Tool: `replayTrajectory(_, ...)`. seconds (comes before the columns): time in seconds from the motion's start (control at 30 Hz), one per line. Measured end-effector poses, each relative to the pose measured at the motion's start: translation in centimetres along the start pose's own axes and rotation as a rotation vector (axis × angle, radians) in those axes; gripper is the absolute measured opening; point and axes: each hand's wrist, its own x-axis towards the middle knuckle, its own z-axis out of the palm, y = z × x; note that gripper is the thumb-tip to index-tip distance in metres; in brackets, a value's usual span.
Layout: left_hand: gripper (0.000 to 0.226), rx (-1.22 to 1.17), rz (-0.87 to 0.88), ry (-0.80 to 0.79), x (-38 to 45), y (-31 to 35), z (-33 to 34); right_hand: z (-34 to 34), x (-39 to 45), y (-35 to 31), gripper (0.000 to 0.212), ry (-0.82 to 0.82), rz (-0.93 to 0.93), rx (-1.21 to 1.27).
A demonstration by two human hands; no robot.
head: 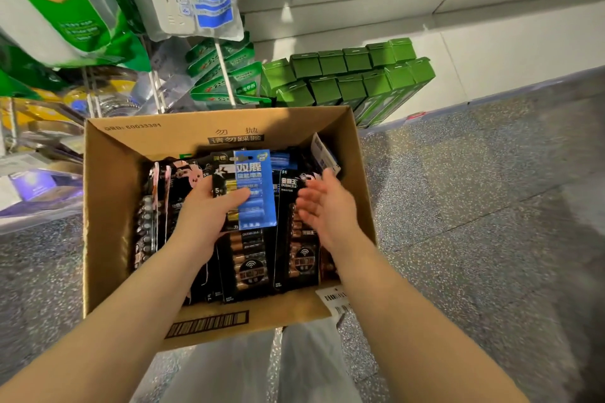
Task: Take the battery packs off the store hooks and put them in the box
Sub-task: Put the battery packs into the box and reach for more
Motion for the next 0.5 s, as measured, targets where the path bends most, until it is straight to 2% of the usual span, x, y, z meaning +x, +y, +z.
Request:
replayTrajectory(0.07, 0.029, 0.031, 0.004, -0.003, 0.2, -0.4, -0.6, 0.5, 1.5, -0.7, 0.048, 0.081, 0.032, 0.163)
replayTrajectory(0.2, 0.025, 0.067, -0.012, 0.02, 0.4, -1.1, -1.7, 1.8, 3.5, -1.5, 0.052, 0.163, 0.105, 0.266)
replayTrajectory(0.3, 0.02, 0.069, -0.018, 0.019, 0.3, -1.7, -2.3, 2.0, 4.5, -1.9, 0.041, 0.207, 0.115, 0.327)
replayTrajectory(0.37, 0.02, 0.053, -0.017, 0.004, 0.2, -1.7, -2.5, 2.1, 4.2, -1.8, 0.024, 0.18, 0.136, 0.353)
replayTrajectory(0.5, 0.019, 0.0, 0.009, 0.015, 0.3, -1.4, -2.7, 3.1, 0.9, 0.3, 0.02, 0.071, 0.153, 0.312)
